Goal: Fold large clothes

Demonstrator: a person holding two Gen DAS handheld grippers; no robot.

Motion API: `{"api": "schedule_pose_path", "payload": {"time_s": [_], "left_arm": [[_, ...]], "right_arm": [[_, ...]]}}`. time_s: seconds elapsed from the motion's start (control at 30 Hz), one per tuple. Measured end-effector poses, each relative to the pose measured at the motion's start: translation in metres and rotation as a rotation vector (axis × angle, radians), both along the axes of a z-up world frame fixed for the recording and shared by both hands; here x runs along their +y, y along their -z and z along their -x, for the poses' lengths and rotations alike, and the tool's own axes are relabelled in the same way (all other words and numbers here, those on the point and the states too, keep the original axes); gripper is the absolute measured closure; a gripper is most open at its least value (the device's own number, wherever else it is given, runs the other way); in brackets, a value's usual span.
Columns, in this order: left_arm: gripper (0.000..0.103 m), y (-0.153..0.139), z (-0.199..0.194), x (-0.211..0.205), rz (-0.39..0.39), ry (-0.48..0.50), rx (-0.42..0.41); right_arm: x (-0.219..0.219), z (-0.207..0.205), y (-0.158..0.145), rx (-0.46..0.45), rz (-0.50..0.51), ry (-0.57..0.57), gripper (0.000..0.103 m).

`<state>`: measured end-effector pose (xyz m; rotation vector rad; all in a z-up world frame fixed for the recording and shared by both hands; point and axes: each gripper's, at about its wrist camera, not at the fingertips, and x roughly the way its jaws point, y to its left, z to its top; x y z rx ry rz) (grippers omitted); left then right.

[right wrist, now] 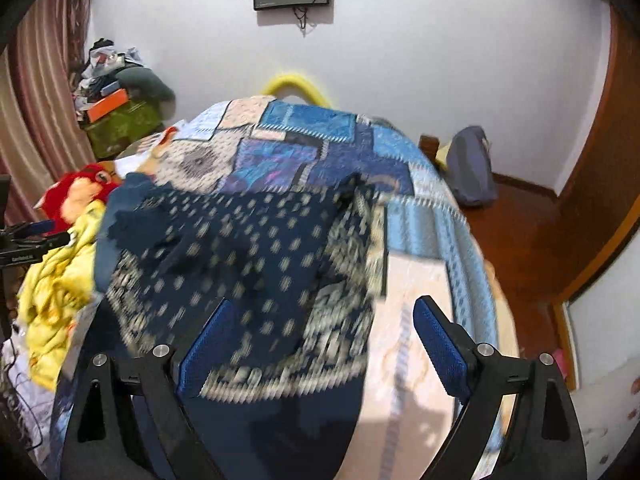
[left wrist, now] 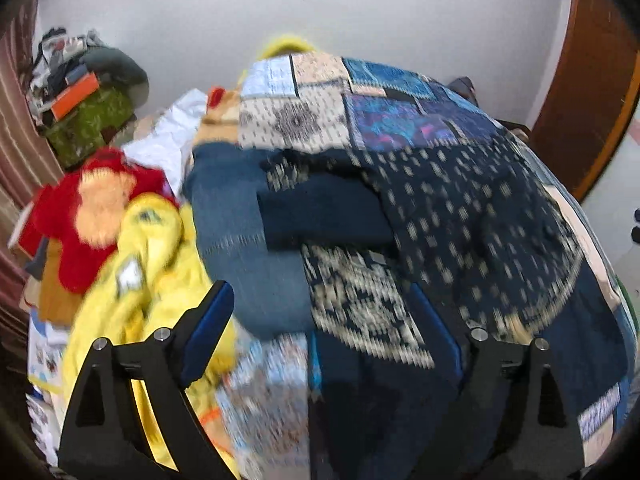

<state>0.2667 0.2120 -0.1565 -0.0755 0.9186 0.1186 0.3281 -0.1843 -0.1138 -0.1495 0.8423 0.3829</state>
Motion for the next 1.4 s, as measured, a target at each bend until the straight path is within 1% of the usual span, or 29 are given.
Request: {"api": "schedule_pose_path", "payload": {"time_s": [0.07,0.13,0.23,0.3,0.4,0.47,0.6,0.67,0.73,0.8,0.83,0.87,0.9,0.93,0.97,1.0,1.03,1.1,1.13,1.2,1.23,1.3,1.4], "left_arm": [[0.014,0.014,0.022,-0.003,0.057,0.002,0.024],[0.014,0.028,0.039,-0.005,0.093,-0.004,0.055],[0.014,0.052,0.060,-0.008,0.116,-0.013,0.103],[0.014,0.068,0.074,-0.009,0.148,-0.022,0.136],[0.014,0.092,0.092,-0.011,0.207,-0.040,0.178],[0.014,0.108,0.100,-0.010,0.261,-0.061,0.212],[0.015,0.134,0.114,-0.007,0.368,-0.087,0.254],[0.019,0.144,0.120,-0.010,0.426,-0.090,0.261],[0.020,0.144,0.123,-0.016,0.397,-0.092,0.242],[0.026,0.144,0.125,-0.026,0.360,-0.076,0.237],[0.031,0.145,0.126,-0.029,0.351,-0.074,0.238],[0.037,0.144,0.126,-0.036,0.329,-0.060,0.240],[0.042,0.145,0.125,-0.038,0.323,-0.047,0.240],[0.053,0.144,0.124,-0.043,0.321,-0.025,0.242],[0.062,0.143,0.123,-0.047,0.324,-0.004,0.245],[0.067,0.142,0.121,-0.050,0.326,0.010,0.246],[0.076,0.142,0.119,-0.051,0.333,0.015,0.247],[0.092,0.140,0.115,-0.051,0.329,-0.004,0.259],[0.096,0.138,0.113,-0.046,0.334,-0.003,0.261],[0.096,0.125,0.111,-0.041,0.377,0.002,0.217],[0.096,0.117,0.111,-0.039,0.380,-0.003,0.200],[0.096,0.104,0.109,-0.036,0.366,-0.009,0.170],[0.096,0.075,0.099,-0.036,0.342,0.003,0.102]], "right_arm": [[-0.006,0.019,0.010,0.026,0.000,-0.007,0.013],[-0.013,0.040,0.021,0.051,0.004,-0.007,0.013],[-0.024,0.068,0.037,0.089,0.003,-0.013,0.013],[-0.030,0.083,0.049,0.117,0.006,-0.001,0.013],[-0.037,0.097,0.064,0.152,-0.002,0.007,0.013],[-0.041,0.104,0.074,0.192,-0.027,0.006,0.013],[-0.043,0.109,0.096,0.280,-0.091,-0.003,0.013],[-0.041,0.111,0.099,0.270,-0.094,0.001,0.013],[-0.037,0.114,0.100,0.260,-0.098,-0.014,0.016],[-0.034,0.115,0.102,0.255,-0.104,-0.010,0.020],[-0.032,0.116,0.103,0.248,-0.101,-0.014,0.022],[-0.031,0.117,0.103,0.239,-0.098,-0.017,0.025],[-0.029,0.118,0.102,0.232,-0.097,-0.022,0.031],[-0.028,0.118,0.101,0.225,-0.102,-0.033,0.036],[-0.026,0.117,0.099,0.222,-0.103,-0.045,0.045],[-0.025,0.116,0.097,0.221,-0.106,-0.054,0.055],[-0.023,0.115,0.096,0.223,-0.114,-0.067,0.061],[-0.020,0.112,0.094,0.226,-0.133,-0.083,0.079],[-0.018,0.111,0.092,0.224,-0.145,-0.092,0.083],[-0.016,0.110,0.089,0.198,-0.159,-0.085,0.085],[-0.015,0.108,0.086,0.178,-0.170,-0.078,0.085],[-0.014,0.103,0.080,0.165,-0.190,-0.083,0.086],[-0.013,0.094,0.069,0.142,-0.212,-0.094,0.087]]}}
